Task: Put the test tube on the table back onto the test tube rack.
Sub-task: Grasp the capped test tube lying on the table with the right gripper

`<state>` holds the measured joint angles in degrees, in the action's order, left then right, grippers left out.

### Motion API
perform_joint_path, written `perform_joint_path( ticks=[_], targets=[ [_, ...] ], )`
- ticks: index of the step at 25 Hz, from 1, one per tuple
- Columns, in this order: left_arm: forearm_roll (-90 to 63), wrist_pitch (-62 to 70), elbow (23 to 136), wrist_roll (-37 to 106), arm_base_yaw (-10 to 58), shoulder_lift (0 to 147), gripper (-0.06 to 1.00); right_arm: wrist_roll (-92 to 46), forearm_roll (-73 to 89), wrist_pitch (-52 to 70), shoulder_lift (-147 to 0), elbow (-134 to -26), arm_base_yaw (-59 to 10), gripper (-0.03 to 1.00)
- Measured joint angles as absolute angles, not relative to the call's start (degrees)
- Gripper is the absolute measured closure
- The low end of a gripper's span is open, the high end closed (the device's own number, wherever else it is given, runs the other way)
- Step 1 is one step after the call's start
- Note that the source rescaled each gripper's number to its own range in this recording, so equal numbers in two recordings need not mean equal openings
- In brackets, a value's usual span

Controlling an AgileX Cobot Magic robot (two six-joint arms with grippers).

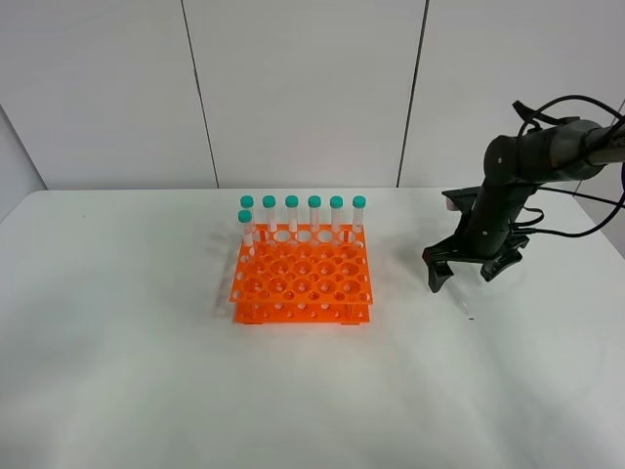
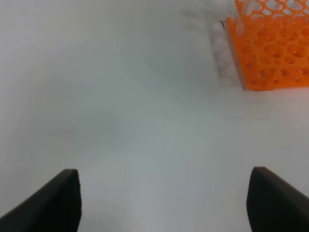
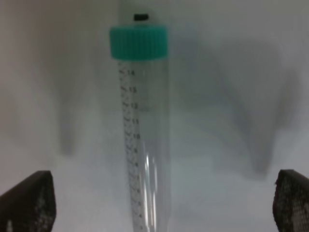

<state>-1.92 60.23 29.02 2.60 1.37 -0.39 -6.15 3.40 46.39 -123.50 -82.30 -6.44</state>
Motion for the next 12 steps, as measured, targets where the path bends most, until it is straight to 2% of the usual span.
perform_joint_path(
  ticks=[12],
  targets=[
    [-1.9,60.2,29.0,2.6,1.4,-0.4,-0.01,-6.4,5.4,49.6,-123.5,-82.2,-6.4,-0.03]
  ],
)
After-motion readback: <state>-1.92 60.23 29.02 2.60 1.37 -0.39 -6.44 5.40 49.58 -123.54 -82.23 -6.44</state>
